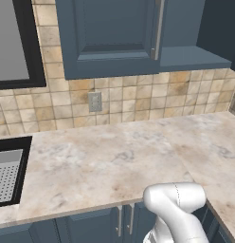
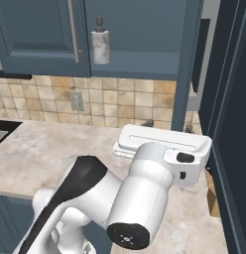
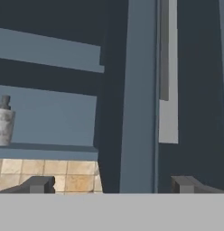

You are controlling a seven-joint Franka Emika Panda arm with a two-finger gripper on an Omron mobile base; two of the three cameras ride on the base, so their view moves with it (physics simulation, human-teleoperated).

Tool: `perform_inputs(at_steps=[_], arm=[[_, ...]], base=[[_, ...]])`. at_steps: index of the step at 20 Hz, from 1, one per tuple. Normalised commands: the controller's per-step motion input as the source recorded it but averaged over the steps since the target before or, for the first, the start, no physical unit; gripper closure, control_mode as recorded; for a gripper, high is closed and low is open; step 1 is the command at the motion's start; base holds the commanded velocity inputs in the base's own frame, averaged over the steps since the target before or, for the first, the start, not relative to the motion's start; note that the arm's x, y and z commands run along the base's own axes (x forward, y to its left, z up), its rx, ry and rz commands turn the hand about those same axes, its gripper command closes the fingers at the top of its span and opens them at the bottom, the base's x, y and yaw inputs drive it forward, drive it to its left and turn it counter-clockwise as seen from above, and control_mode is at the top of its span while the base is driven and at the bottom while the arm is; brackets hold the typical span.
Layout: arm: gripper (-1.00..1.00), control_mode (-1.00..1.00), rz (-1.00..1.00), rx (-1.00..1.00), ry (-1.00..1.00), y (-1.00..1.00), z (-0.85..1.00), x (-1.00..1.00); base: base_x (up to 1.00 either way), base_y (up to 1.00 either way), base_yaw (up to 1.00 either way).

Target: Pick up the bar soap and soap dispenser from the sink, and place them back in the cabinet, and close the cabinet doors.

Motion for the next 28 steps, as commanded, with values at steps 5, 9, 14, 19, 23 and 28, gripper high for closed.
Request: perform_inputs(at_steps=[5, 9, 14, 19, 23, 28], arm=[[-1.0, -1.0, 0.0, 0.0, 0.01, 0.0, -0.02, 0.35], [-1.0, -1.0, 0.01, 0.0, 0.0, 0.0, -0.03, 0.33], [-1.0, -1.0, 0.09, 0.0, 0.0, 0.0, -0.08, 0.04], [-1.0, -1.0, 0.16, 0.0, 0.0, 0.17, -0.06, 0.0], [-1.0, -1.0, 0.16, 0.0, 0.0, 0.24, -0.05, 0.0], [-1.0, -1.0, 0.19, 0.0, 0.0, 0.33, -0.05, 0.11]], base=[[0.0, 0.0, 0.0], [0.0, 0.0, 0.0], [0.0, 0.0, 0.0], [0.0, 0.0, 0.0], [0.0, 0.0, 0.0], [0.0, 0.0, 0.0]])
